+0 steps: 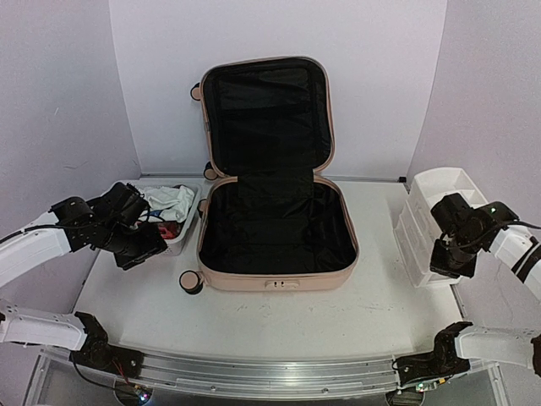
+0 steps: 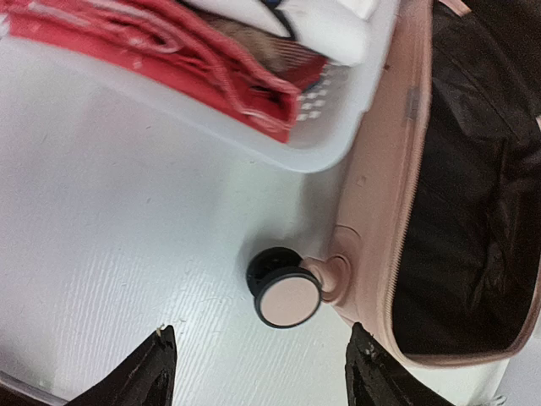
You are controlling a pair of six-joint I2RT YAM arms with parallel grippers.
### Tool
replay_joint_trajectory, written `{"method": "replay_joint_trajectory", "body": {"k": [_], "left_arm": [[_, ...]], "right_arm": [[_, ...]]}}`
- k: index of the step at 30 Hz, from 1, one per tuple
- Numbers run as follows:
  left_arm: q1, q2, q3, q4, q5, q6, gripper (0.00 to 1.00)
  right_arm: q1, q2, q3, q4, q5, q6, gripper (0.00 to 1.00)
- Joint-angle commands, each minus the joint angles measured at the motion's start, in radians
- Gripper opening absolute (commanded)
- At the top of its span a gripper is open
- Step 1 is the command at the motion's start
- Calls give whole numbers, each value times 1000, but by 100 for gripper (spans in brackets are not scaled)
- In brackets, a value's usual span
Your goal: Open, take out, and arrange the luggage
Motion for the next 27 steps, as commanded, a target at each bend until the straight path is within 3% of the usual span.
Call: {"method": "replay_joint_trajectory", "body": {"k": [1, 6, 12, 20, 27], "left_arm": [[112, -46, -67, -39, 75, -129, 68], [242, -12, -98, -6, 136, -177, 65], [399, 90, -130, 205, 248, -97, 54], [491, 208, -178, 561, 283, 7, 51], [552, 384, -104, 666, 317, 83, 51]], "right_arm": [[-53, 58, 1, -122, 145, 160, 0], [-144, 168, 50, -25, 84, 173, 0], [-265, 175, 19, 164, -20, 58, 0], [-288, 230, 12, 364, -91, -113, 0], [-289, 353, 43, 515, -91, -158, 0]]}}
